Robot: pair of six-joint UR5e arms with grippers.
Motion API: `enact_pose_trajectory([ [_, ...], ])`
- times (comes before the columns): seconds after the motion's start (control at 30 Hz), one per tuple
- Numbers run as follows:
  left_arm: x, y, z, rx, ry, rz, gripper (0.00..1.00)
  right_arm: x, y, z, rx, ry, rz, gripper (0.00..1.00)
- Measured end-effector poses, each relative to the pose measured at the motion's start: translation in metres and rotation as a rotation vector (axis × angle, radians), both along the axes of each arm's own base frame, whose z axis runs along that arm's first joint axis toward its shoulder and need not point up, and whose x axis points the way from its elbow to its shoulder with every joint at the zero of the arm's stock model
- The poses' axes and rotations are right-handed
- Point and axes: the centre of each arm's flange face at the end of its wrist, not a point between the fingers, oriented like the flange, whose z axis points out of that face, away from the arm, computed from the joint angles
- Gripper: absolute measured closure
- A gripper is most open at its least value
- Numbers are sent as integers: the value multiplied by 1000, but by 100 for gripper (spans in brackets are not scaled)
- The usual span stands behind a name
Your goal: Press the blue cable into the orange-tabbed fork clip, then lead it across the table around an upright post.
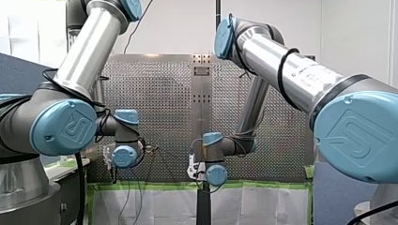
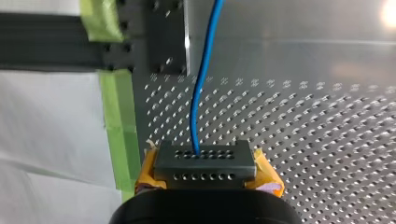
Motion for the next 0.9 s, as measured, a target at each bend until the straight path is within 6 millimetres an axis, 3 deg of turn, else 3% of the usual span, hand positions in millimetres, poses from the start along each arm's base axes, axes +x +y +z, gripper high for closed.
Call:
enact_pose_trajectory([
  [0.17,11,0,-15,10,43,1,100,-8,-19,9,-13,23,15,100],
  [0.33,20,1,-32,17,83,5,100,1,-25,29,-49,-10,61,100],
  [0.67,34,4,-68,56,195,3,100,13,-37,41,-82,-106,124,100],
  [0.9,52,4,-71,58,213,-15,100,21,-44,46,-87,-143,180,100],
])
